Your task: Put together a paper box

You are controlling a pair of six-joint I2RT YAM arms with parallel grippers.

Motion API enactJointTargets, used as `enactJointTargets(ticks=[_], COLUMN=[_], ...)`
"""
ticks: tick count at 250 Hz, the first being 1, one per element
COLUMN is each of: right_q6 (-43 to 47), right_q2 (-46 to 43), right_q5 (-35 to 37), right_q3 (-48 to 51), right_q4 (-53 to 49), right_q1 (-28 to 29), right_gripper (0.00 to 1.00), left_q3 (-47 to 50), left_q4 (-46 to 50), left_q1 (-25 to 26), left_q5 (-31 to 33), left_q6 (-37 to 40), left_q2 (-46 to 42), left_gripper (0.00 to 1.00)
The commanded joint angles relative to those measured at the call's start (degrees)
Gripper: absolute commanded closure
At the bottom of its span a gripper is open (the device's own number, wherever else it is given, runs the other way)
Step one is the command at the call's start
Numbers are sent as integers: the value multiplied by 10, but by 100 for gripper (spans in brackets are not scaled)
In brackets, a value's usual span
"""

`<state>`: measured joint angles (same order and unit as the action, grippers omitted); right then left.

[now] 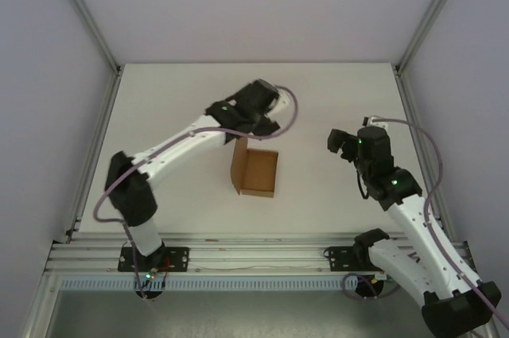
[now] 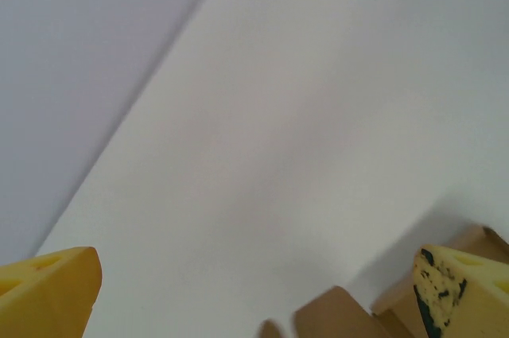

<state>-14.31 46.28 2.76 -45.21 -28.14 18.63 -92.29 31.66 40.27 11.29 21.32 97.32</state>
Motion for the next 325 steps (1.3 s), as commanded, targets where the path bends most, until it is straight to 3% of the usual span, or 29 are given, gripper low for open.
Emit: enactJointTargets(ticks=[1,17,42,63,101,144,177,216,249,294,325], right_q6=[70,125,212,303,536,573,548,487,428,264,73], right_q2=[48,105,220,325,492,629,674,666,639,589,563], right_q5=[-124,-215,-261,-263,-335,-342,-343,-320,-269,-157,-3], right_q3=[-21,-31,-84,-149,-250,-364,-385,-343,-297,-227,-188], right_q4=[43,65,54,25,-47,-98,-67,9,57,123,128], right_q1=[-1,4,41,86,129,140,146,151,154,173,211], right_gripper=[0,0,0,0,6,14,23,63,79,88,89], left_q3=[40,96,219,300,394,438,450,449,450,448,448], left_q4=[-58,-78,-127,-136,-108,-96,-109,-104,-105,-105,-106], left_q1=[-70,-130,-200,-232,-264,-277,-284,-289,-289,-290,-290], left_q5=[-33,-88,-118,-106,-85,-81,-79,-75,-70,-58,-53], left_q6=[-221,-322,-409,-441,-480,-482,-470,-469,-470,-478,-479], left_q2=[-78,-129,-207,-257,-304,-322,-322,-311,-310,-313,-313], left_gripper=[0,0,0,0,0,0,0,0,0,0,0])
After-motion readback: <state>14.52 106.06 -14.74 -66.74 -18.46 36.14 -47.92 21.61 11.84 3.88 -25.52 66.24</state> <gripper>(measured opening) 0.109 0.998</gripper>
